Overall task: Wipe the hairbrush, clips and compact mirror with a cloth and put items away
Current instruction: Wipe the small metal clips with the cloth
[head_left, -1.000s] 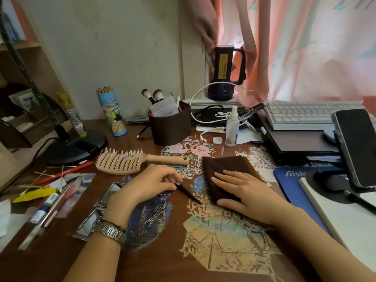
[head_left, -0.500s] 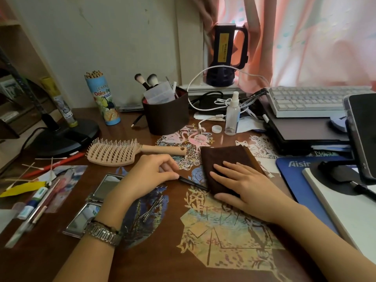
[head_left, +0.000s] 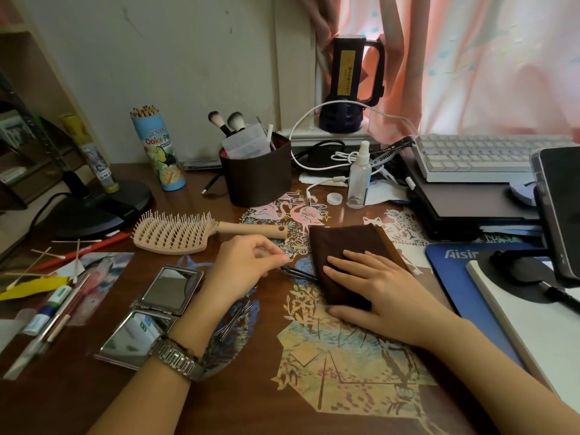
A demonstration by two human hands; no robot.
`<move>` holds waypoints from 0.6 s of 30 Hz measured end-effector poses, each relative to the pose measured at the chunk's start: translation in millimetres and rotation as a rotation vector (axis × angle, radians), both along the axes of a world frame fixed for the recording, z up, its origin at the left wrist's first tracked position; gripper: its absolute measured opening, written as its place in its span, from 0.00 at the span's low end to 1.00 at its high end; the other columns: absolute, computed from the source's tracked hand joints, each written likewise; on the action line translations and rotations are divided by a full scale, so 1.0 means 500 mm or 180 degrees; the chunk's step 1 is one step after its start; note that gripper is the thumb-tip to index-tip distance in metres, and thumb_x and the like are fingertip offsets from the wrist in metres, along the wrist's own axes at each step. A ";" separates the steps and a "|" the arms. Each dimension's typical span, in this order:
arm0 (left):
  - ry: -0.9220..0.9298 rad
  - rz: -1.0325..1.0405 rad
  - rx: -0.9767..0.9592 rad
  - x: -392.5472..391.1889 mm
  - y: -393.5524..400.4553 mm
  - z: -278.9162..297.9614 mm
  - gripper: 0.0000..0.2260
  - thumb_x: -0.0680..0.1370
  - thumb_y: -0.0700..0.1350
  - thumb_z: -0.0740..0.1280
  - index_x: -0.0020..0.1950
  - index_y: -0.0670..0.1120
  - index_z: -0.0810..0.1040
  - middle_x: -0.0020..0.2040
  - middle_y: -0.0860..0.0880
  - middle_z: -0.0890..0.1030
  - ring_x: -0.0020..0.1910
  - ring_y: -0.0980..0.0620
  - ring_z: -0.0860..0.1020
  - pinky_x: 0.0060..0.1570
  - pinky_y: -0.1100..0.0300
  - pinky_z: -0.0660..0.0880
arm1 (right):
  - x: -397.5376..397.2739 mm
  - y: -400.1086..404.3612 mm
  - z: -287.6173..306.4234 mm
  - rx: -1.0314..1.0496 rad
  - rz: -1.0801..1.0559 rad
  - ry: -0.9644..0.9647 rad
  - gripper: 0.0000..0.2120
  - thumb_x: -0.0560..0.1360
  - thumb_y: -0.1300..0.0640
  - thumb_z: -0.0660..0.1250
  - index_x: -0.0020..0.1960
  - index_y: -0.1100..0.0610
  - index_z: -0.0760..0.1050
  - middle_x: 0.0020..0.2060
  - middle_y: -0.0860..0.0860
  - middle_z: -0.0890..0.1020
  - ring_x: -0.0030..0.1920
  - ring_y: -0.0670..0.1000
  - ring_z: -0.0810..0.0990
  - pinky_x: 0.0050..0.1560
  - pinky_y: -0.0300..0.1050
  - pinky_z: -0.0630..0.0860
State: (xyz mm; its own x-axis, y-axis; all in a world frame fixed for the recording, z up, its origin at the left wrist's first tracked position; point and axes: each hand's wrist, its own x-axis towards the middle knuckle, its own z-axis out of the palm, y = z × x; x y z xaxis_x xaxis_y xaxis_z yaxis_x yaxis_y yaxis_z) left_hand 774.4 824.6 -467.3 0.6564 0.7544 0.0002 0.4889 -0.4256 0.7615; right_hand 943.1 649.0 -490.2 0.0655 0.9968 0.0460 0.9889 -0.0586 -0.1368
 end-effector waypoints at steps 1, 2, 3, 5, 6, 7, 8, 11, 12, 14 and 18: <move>-0.0026 -0.0005 -0.0052 -0.001 0.001 0.001 0.05 0.70 0.53 0.74 0.42 0.52 0.82 0.36 0.53 0.83 0.34 0.58 0.79 0.38 0.65 0.72 | 0.000 0.000 0.000 0.0004 -0.0006 0.0011 0.32 0.74 0.29 0.48 0.74 0.42 0.56 0.73 0.40 0.59 0.75 0.44 0.53 0.75 0.47 0.49; -0.0041 -0.0030 -0.0102 -0.004 0.003 0.003 0.05 0.70 0.53 0.74 0.42 0.53 0.83 0.36 0.53 0.83 0.34 0.59 0.79 0.38 0.65 0.72 | 0.000 0.000 0.000 0.0015 -0.0008 0.0016 0.32 0.74 0.29 0.48 0.74 0.42 0.56 0.73 0.40 0.59 0.75 0.44 0.53 0.75 0.47 0.49; -0.0026 -0.0080 -0.0144 -0.008 0.007 0.005 0.05 0.70 0.53 0.73 0.42 0.53 0.83 0.36 0.54 0.83 0.35 0.59 0.79 0.38 0.66 0.72 | 0.000 -0.001 0.000 0.0034 -0.0005 0.0013 0.32 0.74 0.30 0.48 0.74 0.42 0.56 0.73 0.40 0.59 0.75 0.45 0.53 0.74 0.47 0.49; 0.0105 -0.0228 -0.0183 -0.018 0.016 0.007 0.04 0.71 0.51 0.73 0.43 0.54 0.83 0.39 0.54 0.84 0.39 0.60 0.80 0.41 0.66 0.73 | 0.001 -0.002 -0.001 0.0067 -0.0006 -0.0014 0.31 0.75 0.31 0.48 0.74 0.43 0.57 0.73 0.40 0.60 0.75 0.45 0.55 0.74 0.47 0.51; 0.0171 -0.0284 -0.0196 -0.021 0.019 0.006 0.03 0.71 0.50 0.73 0.44 0.54 0.83 0.39 0.54 0.84 0.41 0.60 0.80 0.43 0.65 0.74 | 0.002 -0.004 -0.001 0.0083 -0.0013 -0.0027 0.31 0.75 0.31 0.47 0.74 0.44 0.58 0.73 0.41 0.61 0.74 0.45 0.56 0.74 0.48 0.52; 0.0199 -0.0312 -0.0223 -0.023 0.020 0.004 0.03 0.71 0.49 0.73 0.44 0.53 0.84 0.39 0.54 0.84 0.41 0.59 0.81 0.44 0.64 0.75 | 0.002 -0.004 -0.002 0.0103 -0.0014 -0.0034 0.31 0.75 0.32 0.47 0.74 0.44 0.59 0.72 0.41 0.62 0.74 0.46 0.57 0.74 0.48 0.53; 0.0195 -0.0317 -0.0256 -0.022 0.020 0.003 0.03 0.72 0.47 0.73 0.44 0.53 0.84 0.38 0.53 0.84 0.40 0.59 0.81 0.45 0.63 0.75 | 0.001 -0.005 -0.003 0.0123 -0.0011 -0.0039 0.30 0.76 0.32 0.47 0.73 0.44 0.60 0.72 0.41 0.63 0.74 0.46 0.57 0.74 0.49 0.54; 0.0172 -0.0282 -0.0273 -0.016 0.015 0.000 0.03 0.72 0.45 0.73 0.44 0.51 0.83 0.35 0.52 0.84 0.37 0.59 0.81 0.45 0.63 0.76 | -0.003 -0.005 -0.007 0.0132 0.0012 -0.0064 0.28 0.77 0.34 0.46 0.73 0.45 0.59 0.72 0.42 0.63 0.74 0.47 0.57 0.74 0.51 0.54; 0.0180 -0.0270 -0.0244 -0.013 0.014 0.000 0.02 0.72 0.45 0.73 0.44 0.51 0.83 0.34 0.52 0.84 0.37 0.59 0.81 0.45 0.63 0.76 | -0.004 -0.005 -0.009 0.0136 0.0013 -0.0064 0.28 0.78 0.35 0.46 0.73 0.45 0.59 0.72 0.42 0.63 0.74 0.47 0.57 0.74 0.51 0.54; 0.0206 -0.0251 -0.0153 -0.011 0.012 0.000 0.02 0.72 0.45 0.73 0.44 0.51 0.83 0.34 0.53 0.84 0.36 0.60 0.81 0.45 0.63 0.76 | -0.006 -0.003 -0.011 0.0139 -0.0003 -0.0051 0.27 0.78 0.36 0.46 0.74 0.45 0.59 0.72 0.41 0.62 0.74 0.47 0.56 0.74 0.51 0.53; 0.0184 -0.0246 -0.0102 -0.003 0.007 0.000 0.03 0.71 0.46 0.74 0.44 0.51 0.83 0.34 0.53 0.84 0.36 0.59 0.81 0.46 0.62 0.77 | -0.014 0.004 -0.012 0.0177 -0.0033 0.0002 0.27 0.78 0.36 0.44 0.73 0.45 0.60 0.72 0.41 0.63 0.74 0.47 0.57 0.74 0.52 0.54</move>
